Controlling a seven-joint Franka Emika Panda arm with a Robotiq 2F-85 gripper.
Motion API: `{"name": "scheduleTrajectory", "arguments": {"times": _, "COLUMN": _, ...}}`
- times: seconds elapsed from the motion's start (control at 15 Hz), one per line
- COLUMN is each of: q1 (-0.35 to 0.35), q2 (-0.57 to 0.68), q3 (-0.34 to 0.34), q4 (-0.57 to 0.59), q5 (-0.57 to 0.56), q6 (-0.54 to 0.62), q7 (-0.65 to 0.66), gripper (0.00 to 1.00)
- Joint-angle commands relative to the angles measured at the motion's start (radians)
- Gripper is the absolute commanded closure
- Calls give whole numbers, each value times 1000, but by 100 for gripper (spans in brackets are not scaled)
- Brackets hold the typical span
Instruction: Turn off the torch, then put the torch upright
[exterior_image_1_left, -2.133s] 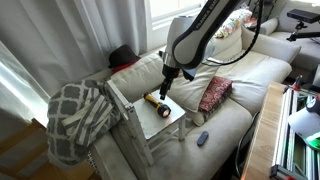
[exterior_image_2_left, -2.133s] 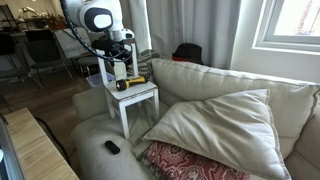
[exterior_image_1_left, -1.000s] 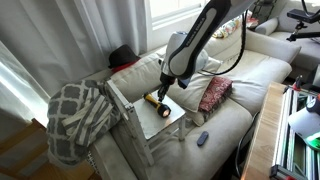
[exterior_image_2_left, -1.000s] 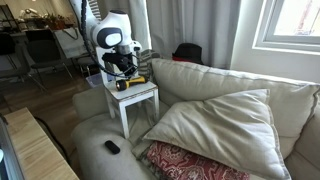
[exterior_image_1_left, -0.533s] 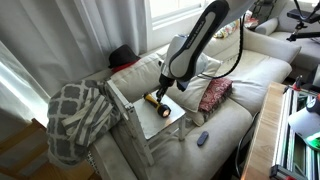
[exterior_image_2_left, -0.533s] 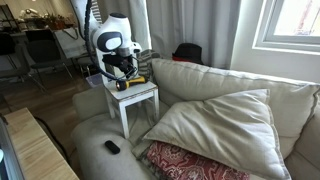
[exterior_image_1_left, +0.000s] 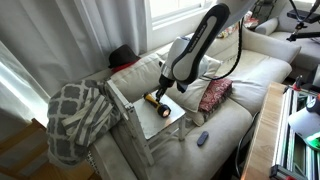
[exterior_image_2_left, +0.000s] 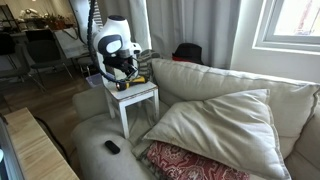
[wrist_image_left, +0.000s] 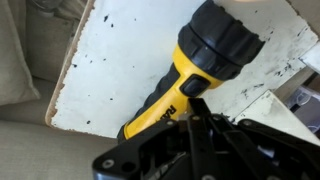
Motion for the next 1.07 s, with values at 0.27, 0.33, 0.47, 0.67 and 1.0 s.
{"name": "scheduleTrajectory", "arguments": {"times": 0.27, "q1": -43, "q2": 9, "q3": 19, "q4": -40, "q5": -68, "q6": 30, "q7": 52, "gripper": 100}}
{"name": "scheduleTrajectory", "arguments": {"times": 0.33, "q1": -44, "q2": 9, "q3": 19, "q4": -42, "q5": -70, "q6": 31, "q7": 55, "gripper": 100}}
{"name": "scheduleTrajectory", "arguments": {"times": 0.47, "q1": -48, "q2": 13, "q3": 19, "q4": -42, "q5": -72, "q6": 35, "q7": 61, "gripper": 100}}
{"name": "scheduleTrajectory", "arguments": {"times": 0.67, "q1": -45, "q2": 21, "q3": 19, "q4": -37, "q5": -73, "q6": 33, "q7": 67, "gripper": 100}}
{"name": "scheduleTrajectory", "arguments": {"times": 1.0, "q1": -16, "q2": 47, "q3": 6, "q4": -10, "q5": -68, "q6": 35, "q7": 90, "gripper": 100}}
